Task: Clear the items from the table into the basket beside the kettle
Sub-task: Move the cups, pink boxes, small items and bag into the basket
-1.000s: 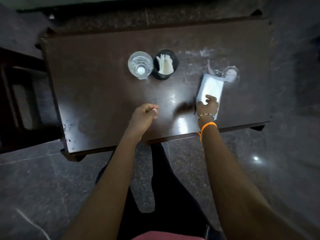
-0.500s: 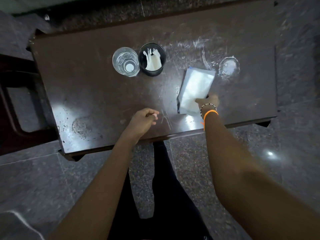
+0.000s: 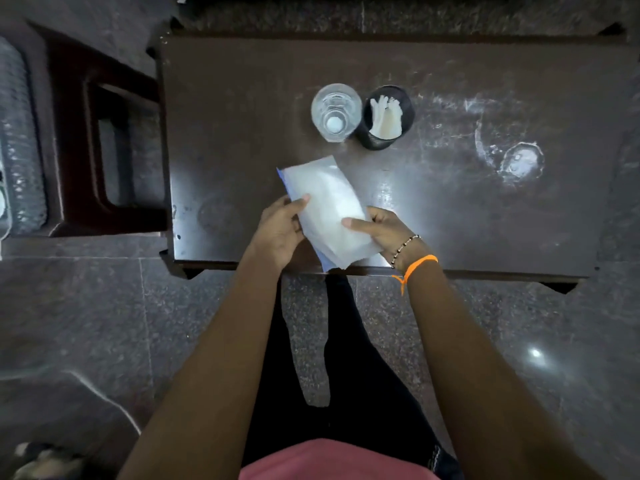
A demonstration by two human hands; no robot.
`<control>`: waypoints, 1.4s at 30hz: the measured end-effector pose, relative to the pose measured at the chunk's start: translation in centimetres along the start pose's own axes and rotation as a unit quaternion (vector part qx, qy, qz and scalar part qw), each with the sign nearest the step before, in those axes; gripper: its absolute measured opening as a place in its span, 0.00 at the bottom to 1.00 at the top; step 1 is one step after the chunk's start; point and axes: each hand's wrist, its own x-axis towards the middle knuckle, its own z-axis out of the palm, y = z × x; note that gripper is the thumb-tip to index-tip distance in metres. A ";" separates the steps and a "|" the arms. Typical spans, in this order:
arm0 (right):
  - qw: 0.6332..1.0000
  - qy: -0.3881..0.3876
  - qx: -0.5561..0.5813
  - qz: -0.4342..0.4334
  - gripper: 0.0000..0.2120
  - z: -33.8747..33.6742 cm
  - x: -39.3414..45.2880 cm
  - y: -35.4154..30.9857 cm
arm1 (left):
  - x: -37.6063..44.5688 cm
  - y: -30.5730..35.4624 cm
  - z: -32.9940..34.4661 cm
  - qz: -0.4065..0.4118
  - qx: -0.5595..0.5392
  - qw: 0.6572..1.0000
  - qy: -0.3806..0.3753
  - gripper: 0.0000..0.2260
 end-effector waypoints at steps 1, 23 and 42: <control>1.000 0.013 -0.001 -0.003 0.05 1.1 0.3 -0.5 | 0.1 0.3 -1.1 0.015 -0.024 0.999 0.027 0.13; 0.970 0.026 -0.144 -0.193 0.17 32.0 4.0 -7.6 | -4.5 14.6 -26.3 0.172 -0.348 0.911 0.140 0.16; 0.881 0.031 -0.393 -0.262 0.16 60.4 18.0 -19.2 | -1.3 22.5 -37.6 0.168 -0.237 0.949 0.119 0.09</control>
